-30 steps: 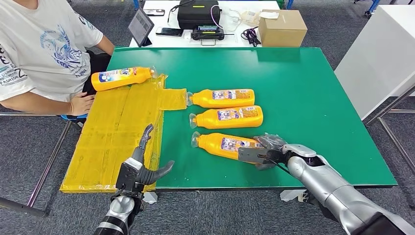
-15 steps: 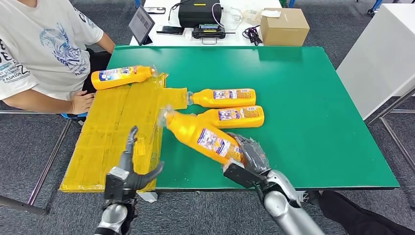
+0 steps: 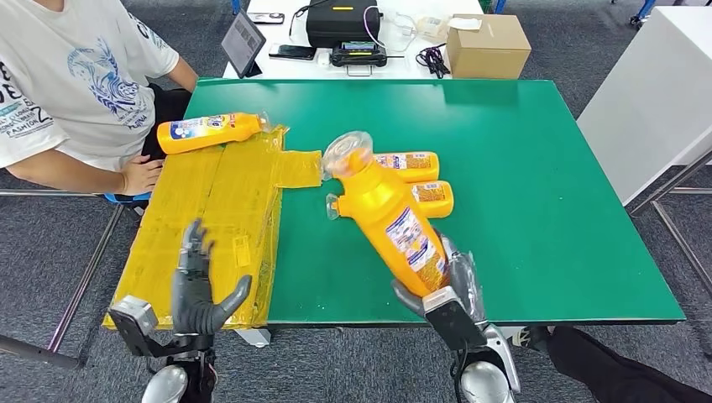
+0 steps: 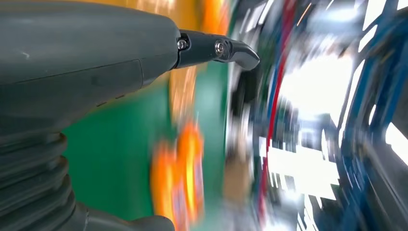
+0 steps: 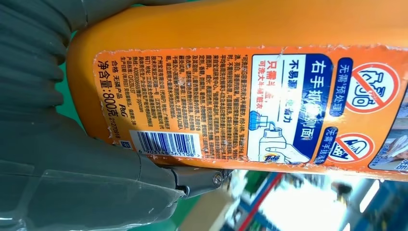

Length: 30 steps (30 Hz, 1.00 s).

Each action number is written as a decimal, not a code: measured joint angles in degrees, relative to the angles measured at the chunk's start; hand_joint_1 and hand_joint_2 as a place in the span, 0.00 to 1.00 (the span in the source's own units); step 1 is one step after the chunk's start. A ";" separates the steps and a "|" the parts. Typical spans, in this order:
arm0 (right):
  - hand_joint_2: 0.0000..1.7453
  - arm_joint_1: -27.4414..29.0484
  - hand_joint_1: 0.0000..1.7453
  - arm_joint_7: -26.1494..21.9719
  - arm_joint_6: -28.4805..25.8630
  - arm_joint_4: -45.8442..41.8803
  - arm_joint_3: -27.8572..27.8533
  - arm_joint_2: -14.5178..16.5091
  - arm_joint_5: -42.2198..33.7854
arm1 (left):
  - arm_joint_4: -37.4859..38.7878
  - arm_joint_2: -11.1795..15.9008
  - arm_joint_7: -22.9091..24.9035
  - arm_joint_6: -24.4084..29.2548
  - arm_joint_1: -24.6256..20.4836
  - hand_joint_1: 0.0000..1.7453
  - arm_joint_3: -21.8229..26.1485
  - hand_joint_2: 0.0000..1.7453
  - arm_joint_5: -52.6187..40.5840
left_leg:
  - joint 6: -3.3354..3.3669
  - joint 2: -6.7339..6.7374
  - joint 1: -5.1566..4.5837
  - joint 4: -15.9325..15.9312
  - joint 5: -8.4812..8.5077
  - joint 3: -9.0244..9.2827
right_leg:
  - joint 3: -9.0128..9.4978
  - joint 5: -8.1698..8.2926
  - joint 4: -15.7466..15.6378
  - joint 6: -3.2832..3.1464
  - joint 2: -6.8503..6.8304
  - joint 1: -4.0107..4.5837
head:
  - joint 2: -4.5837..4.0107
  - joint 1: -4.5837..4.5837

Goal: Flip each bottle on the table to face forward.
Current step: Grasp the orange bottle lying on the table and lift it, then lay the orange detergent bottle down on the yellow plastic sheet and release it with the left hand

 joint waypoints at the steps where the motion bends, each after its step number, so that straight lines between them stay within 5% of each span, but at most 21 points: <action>1: 1.00 -0.06 1.00 -0.86 0.49 1.44 -0.08 0.22 0.52 | 0.32 0.24 1.58 -4.26 -0.05 0.00 -0.75 1.00 3.11 | 0.00 0.01 0.00 0.00 0.00 0.00 | 0.00 0.00 0.00 0.00 0.00 0.00 | 0.00 0.01; 4: 1.00 -0.47 1.00 -3.59 0.56 7.05 -0.01 1.69 1.77 | 1.91 1.05 3.61 -11.72 -0.31 0.00 -3.28 1.00 7.60 | 0.00 0.02 0.01 0.00 0.00 0.00 | 0.00 0.01 0.01 0.00 0.01 0.01 | 0.00 -0.01; 15: 1.00 -3.15 1.00 -6.43 -1.80 21.01 5.46 6.50 3.98 | 5.91 2.89 6.53 -18.05 -0.99 0.00 -8.57 1.00 13.19 | -0.01 0.01 0.03 -0.01 0.00 -0.01 | -0.02 -0.01 0.01 -0.01 0.00 0.02 | 0.00 0.00; 22: 1.00 -4.14 1.00 -6.64 -2.44 25.50 8.18 7.29 4.06 | 7.25 3.60 6.63 -17.54 -1.10 0.00 -9.95 1.00 13.18 | -0.01 0.01 0.01 -0.01 0.00 -0.02 | -0.02 0.00 0.01 -0.01 0.01 0.00 | 0.00 0.01; 30: 1.00 -6.34 1.00 -5.49 -1.38 30.00 11.72 8.33 2.79 | 10.97 3.45 5.36 -8.54 -3.27 0.00 -10.36 1.00 5.91 | -0.01 0.03 0.02 -0.01 0.01 0.00 | -0.02 0.00 0.01 -0.01 0.01 0.02 | 0.00 0.01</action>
